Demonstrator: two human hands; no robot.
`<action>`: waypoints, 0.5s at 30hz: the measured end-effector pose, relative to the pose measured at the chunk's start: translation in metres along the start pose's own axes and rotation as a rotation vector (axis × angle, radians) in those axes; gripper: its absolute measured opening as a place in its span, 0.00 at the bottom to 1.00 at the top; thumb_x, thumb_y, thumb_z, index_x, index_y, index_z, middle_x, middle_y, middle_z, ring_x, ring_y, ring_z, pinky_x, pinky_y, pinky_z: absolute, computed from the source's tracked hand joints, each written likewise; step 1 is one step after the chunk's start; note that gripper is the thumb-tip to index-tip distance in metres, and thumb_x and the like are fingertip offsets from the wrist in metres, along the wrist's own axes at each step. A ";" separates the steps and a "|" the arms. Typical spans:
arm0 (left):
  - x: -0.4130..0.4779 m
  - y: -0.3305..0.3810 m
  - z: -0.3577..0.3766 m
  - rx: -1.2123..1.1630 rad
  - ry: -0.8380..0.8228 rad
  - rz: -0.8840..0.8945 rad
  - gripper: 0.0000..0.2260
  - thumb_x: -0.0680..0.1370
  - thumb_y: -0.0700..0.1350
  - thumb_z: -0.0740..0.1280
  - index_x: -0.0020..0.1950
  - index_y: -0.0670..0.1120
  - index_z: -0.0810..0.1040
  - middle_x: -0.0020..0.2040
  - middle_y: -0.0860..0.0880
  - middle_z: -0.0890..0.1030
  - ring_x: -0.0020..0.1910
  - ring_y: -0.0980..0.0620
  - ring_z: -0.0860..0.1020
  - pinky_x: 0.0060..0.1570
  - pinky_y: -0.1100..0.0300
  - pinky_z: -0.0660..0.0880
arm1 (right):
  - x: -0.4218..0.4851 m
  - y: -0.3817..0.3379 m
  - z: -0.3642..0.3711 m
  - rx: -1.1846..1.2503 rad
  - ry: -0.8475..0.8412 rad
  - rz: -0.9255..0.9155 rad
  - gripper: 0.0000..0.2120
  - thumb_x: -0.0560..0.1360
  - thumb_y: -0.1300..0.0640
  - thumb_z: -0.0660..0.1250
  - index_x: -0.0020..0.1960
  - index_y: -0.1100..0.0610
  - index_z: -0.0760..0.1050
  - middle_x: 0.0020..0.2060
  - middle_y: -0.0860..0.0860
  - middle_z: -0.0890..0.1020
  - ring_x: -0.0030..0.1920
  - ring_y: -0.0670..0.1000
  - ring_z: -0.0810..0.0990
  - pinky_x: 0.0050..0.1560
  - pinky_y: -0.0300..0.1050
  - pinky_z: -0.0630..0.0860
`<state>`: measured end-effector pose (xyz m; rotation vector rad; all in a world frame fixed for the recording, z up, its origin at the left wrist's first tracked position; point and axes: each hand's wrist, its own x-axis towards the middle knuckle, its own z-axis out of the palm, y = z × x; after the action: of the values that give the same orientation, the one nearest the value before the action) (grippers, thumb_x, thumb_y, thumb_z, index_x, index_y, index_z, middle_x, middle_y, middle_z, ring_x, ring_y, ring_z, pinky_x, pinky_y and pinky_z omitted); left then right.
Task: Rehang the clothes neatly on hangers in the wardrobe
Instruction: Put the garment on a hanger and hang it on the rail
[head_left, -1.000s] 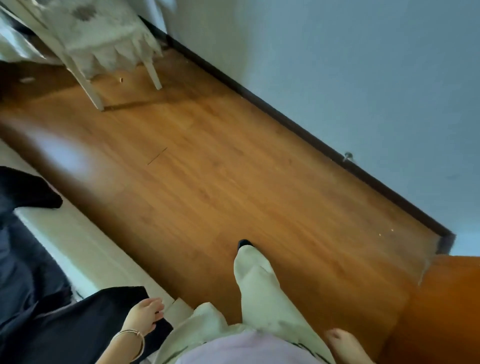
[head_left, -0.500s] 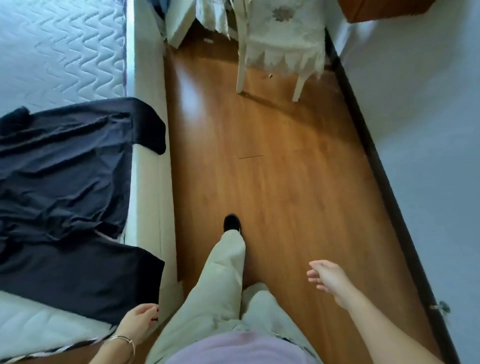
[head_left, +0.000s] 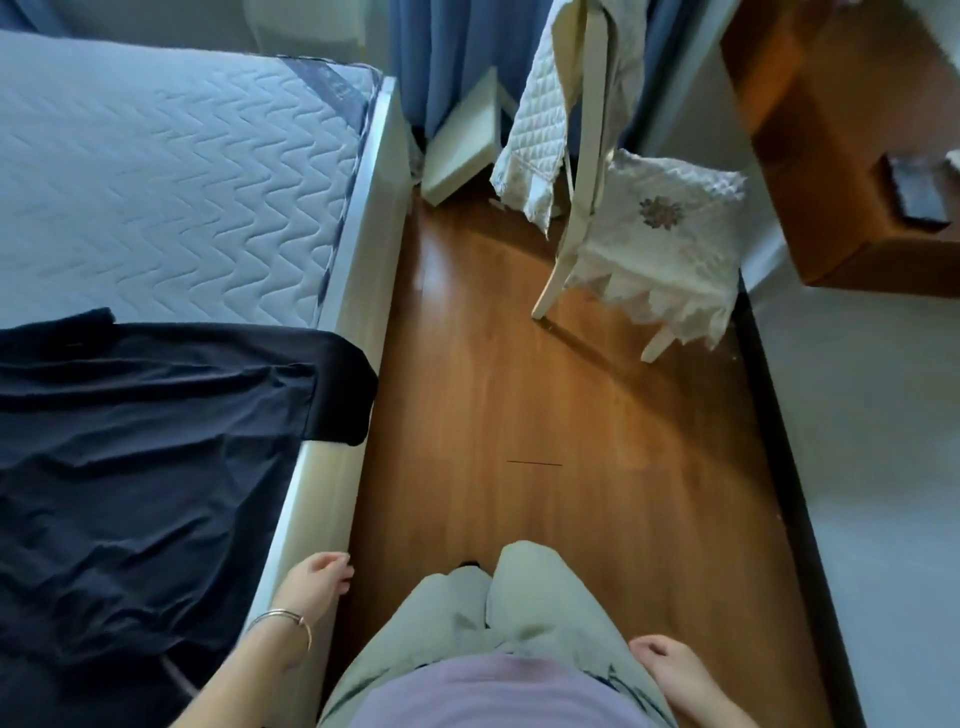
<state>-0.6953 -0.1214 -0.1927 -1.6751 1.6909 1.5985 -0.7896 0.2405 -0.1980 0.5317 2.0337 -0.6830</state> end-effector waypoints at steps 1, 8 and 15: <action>0.008 0.023 0.003 0.053 -0.026 0.038 0.07 0.79 0.39 0.59 0.54 0.40 0.74 0.48 0.43 0.78 0.44 0.47 0.75 0.60 0.46 0.71 | 0.006 -0.018 -0.007 0.000 0.009 -0.004 0.07 0.77 0.58 0.63 0.49 0.58 0.79 0.44 0.52 0.79 0.46 0.49 0.75 0.45 0.39 0.67; 0.088 0.095 0.025 -0.006 -0.028 -0.054 0.05 0.79 0.39 0.59 0.49 0.42 0.74 0.44 0.43 0.78 0.43 0.46 0.76 0.30 0.62 0.64 | 0.078 -0.144 -0.064 0.037 0.034 0.022 0.07 0.75 0.63 0.65 0.39 0.63 0.79 0.32 0.55 0.79 0.34 0.52 0.75 0.34 0.36 0.68; 0.118 0.116 0.028 -0.234 -0.021 -0.335 0.04 0.73 0.36 0.67 0.38 0.41 0.75 0.34 0.44 0.76 0.32 0.48 0.73 0.34 0.58 0.69 | 0.158 -0.306 -0.121 -0.311 -0.063 -0.094 0.10 0.73 0.62 0.65 0.34 0.59 0.78 0.30 0.51 0.80 0.37 0.50 0.77 0.34 0.32 0.68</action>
<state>-0.8397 -0.1935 -0.2403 -1.9200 1.1688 1.6869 -1.1280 0.1042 -0.2000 0.2316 2.0642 -0.4207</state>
